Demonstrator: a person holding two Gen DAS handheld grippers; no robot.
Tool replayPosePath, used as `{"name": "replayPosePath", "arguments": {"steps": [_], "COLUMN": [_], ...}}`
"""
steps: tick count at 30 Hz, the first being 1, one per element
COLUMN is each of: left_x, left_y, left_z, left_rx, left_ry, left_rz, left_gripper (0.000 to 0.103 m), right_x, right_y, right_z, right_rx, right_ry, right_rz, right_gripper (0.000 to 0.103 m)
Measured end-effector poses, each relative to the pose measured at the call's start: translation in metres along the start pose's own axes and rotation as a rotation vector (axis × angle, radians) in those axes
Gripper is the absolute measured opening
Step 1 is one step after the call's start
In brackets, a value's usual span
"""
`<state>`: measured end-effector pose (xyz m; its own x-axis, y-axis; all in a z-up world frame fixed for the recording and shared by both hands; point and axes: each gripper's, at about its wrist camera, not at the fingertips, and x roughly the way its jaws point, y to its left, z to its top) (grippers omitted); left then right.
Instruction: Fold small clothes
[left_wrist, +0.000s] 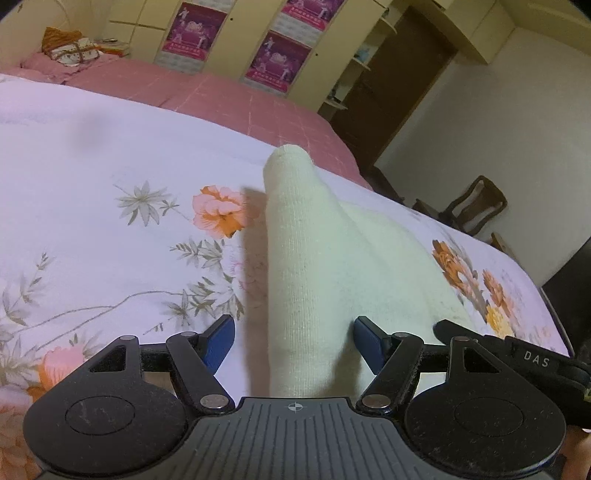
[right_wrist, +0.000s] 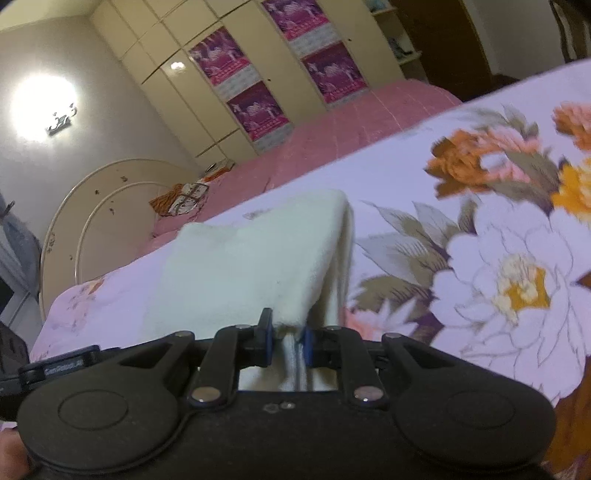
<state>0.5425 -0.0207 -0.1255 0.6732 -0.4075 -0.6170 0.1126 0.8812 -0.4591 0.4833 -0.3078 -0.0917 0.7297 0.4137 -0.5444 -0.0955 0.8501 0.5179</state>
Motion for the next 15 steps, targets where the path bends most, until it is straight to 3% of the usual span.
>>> {"name": "replayPosePath", "arguments": {"steps": [4, 15], "left_x": [-0.014, -0.022], "left_y": [0.005, 0.005], "left_z": [0.001, -0.016], "left_rx": [0.009, 0.066], "left_ry": [-0.043, 0.015], "left_rz": [0.020, 0.018], "left_gripper": [0.070, 0.070], "right_x": [-0.003, -0.003], "right_y": [0.004, 0.008], "right_z": [0.002, 0.014], "right_rx": [-0.001, -0.044], "right_ry": [-0.005, 0.042], "right_rz": [-0.004, -0.037], "right_gripper": [0.015, 0.015]}}
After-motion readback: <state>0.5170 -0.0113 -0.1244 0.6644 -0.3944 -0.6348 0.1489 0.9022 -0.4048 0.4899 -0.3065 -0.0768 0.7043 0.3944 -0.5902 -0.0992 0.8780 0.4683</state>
